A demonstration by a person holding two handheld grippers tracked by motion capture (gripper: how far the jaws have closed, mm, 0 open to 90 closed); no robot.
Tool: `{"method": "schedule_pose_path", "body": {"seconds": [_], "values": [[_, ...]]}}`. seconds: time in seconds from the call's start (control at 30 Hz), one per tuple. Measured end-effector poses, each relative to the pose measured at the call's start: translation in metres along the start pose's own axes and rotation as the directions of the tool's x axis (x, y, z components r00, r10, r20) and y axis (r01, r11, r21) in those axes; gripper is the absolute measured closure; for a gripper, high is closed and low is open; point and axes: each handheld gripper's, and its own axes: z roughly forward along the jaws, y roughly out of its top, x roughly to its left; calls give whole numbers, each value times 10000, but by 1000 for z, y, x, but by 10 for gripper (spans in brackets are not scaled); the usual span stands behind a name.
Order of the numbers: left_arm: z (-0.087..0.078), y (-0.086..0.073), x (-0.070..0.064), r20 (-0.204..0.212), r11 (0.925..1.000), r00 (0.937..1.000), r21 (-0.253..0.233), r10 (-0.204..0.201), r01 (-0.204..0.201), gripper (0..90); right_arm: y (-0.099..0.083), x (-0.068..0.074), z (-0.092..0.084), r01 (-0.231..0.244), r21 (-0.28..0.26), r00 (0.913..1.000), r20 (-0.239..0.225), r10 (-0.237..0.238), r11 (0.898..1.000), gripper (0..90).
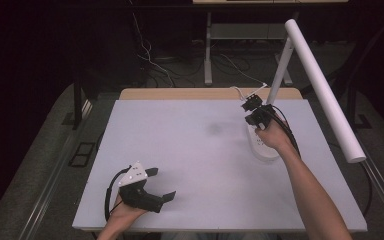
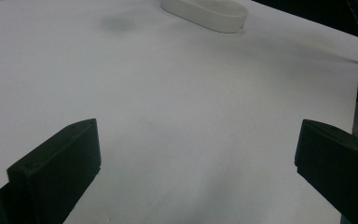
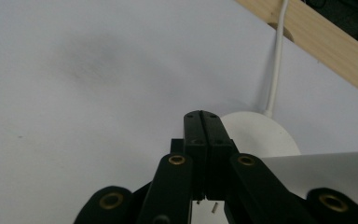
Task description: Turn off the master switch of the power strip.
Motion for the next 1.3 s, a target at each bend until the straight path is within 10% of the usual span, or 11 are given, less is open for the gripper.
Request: {"method": "schedule_pose_path", "body": {"seconds": [0.2,0.57,1.1,1.3], "values": [[0,0,-1,16,10000,10000,11,11,-11,0,-2,8,-15,-88,-505,9996,-272,74,9987,892],[2,0,-2,50,10000,10000,77,26,-27,0,-33,14,-36,-1063,-1680,9795,-1872,742,9800,565],[5,1,-3,108,9999,9999,129,90,-91,0,-79,24,-63,-1590,-2205,9513,-2949,896,9623,6],[6,1,-4,91,9999,9999,95,75,-76,0,-95,25,-70,-1690,-2394,9394,-3327,827,9561,2]]}}
